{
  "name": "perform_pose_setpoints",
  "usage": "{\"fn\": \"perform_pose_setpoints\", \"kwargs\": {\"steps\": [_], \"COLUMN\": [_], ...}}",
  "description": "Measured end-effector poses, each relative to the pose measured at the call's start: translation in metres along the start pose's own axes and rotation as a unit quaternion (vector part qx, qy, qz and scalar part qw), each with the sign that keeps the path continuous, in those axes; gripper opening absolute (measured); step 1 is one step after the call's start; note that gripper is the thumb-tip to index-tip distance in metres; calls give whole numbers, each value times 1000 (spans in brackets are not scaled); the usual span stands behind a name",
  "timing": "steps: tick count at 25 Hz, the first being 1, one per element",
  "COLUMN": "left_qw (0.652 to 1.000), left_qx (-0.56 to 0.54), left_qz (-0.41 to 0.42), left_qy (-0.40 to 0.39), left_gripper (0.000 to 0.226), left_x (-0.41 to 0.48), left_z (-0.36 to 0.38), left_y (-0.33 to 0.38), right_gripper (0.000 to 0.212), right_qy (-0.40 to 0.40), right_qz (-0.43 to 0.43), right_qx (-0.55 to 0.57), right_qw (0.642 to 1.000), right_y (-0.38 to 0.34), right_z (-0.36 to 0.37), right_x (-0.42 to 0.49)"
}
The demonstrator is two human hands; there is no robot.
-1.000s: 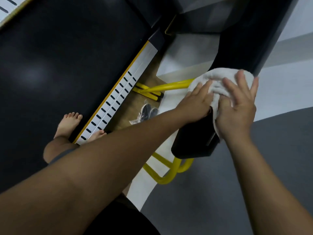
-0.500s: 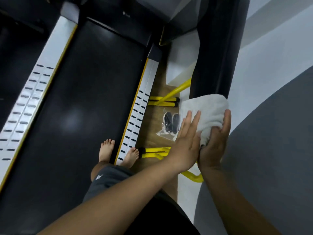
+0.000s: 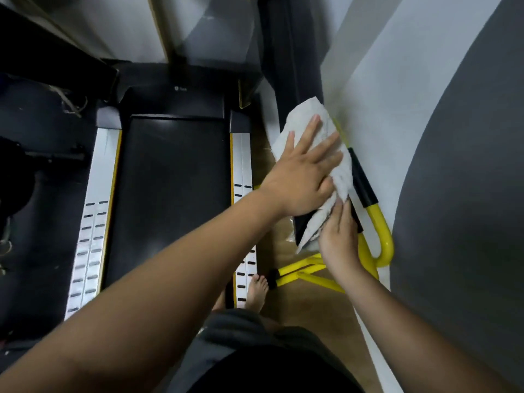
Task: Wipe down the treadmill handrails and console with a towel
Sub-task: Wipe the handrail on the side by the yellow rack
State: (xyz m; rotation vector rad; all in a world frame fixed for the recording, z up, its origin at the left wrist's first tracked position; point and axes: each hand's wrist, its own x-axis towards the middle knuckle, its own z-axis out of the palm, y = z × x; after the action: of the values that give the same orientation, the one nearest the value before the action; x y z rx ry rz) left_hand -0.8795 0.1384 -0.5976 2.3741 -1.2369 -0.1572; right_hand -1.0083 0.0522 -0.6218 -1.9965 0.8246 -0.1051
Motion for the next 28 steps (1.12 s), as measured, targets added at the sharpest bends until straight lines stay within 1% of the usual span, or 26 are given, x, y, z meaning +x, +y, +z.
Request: {"fn": "perform_pose_setpoints", "kwargs": {"steps": [2,3,5,8,10,11,12,14,15,17,19,21,23,24,25,26,28], "left_qw": [998,997,994,991,987,989,992,987,984,985,984,984,990,992,992,990,969], "left_qx": [-11,-24,-28,20,30,6,-45,-159,-180,-172,-173,-172,-132,-114,-115,-140,-232], "left_qz": [57,80,106,131,157,150,118,22,-4,-10,0,15,38,44,39,15,-73], "left_qy": [3,-1,-9,1,0,-3,-12,-15,-3,19,35,40,35,32,25,20,29], "left_gripper": [58,57,61,66,67,67,68,73,74,73,67,61,57,56,57,60,64], "left_x": [-22,-38,-67,-92,-84,-73,-59,-36,-31,-40,-65,-85,-91,-88,-82,-73,-52], "left_z": [5,9,21,39,36,29,20,6,4,14,27,37,41,40,37,31,12], "left_y": [1,4,15,27,23,20,19,18,19,27,41,46,44,40,39,39,39], "right_gripper": [53,56,59,66,64,62,61,67,72,80,82,78,73,70,67,64,60], "right_qy": [-25,-56,-91,-103,-96,-86,-75,-59,-54,-38,-28,-62,-88,-90,-80,-64,-38], "right_qz": [-78,-90,-59,-60,-70,-78,-92,-117,-122,-121,-131,-108,-67,-67,-83,-114,-161], "right_qx": [-54,-92,-128,-116,-94,-77,-61,-30,-17,-15,-60,-76,-59,-50,-42,-41,-37], "right_qw": [995,990,986,986,989,990,991,991,991,992,989,989,992,992,992,991,986], "right_y": [16,27,47,54,44,37,28,13,8,18,41,58,61,56,48,34,1], "right_z": [-9,-12,-17,-15,-21,-24,-27,-26,-24,-12,0,2,-5,-11,-15,-18,-21], "right_x": [-14,-20,-27,-30,-24,-18,-11,-5,-5,-14,-27,-34,-34,-31,-25,-17,0]}}
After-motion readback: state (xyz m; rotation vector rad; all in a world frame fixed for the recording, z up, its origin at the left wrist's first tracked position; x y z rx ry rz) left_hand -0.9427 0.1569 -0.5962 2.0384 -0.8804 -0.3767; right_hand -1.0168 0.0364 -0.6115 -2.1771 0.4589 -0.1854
